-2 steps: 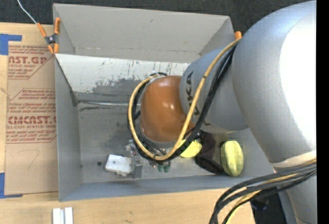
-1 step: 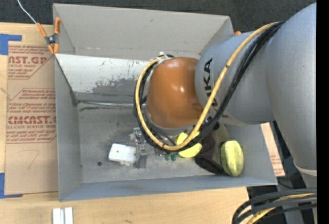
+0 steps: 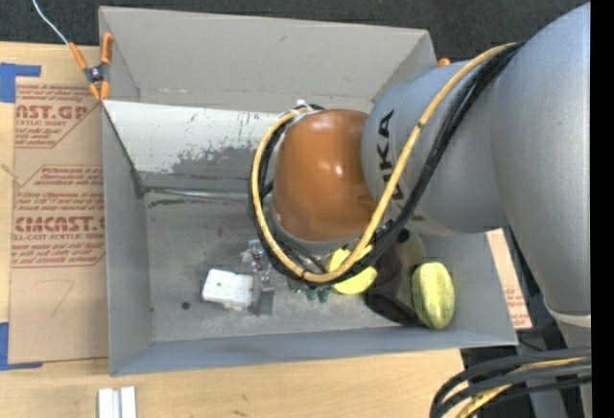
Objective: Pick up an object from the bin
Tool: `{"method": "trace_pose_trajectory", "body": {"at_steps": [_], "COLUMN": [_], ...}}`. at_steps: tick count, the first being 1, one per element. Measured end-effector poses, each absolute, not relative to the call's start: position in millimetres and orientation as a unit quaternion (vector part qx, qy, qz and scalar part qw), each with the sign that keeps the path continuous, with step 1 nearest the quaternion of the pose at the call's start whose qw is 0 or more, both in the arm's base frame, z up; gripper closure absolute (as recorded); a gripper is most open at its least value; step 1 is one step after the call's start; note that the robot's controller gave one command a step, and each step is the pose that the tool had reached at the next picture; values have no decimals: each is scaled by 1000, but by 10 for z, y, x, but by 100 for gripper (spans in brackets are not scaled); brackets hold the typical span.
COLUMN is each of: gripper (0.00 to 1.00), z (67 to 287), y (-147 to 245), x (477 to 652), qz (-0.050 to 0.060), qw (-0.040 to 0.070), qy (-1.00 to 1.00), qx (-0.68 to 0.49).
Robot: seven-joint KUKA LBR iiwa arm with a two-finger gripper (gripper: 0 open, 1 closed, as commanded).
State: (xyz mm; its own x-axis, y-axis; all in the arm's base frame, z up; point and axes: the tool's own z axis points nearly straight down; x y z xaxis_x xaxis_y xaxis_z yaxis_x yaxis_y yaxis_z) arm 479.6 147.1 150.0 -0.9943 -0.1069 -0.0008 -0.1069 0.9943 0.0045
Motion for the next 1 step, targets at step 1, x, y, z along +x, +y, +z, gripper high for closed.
{"method": "trace_pose_trajectory", "body": {"at_steps": [1], "gripper": [100], "z": [1389], "y": [1470], "x": [4789], "qz": [2], "qw": [-2], "qy": [999], "qx": [-53]}}
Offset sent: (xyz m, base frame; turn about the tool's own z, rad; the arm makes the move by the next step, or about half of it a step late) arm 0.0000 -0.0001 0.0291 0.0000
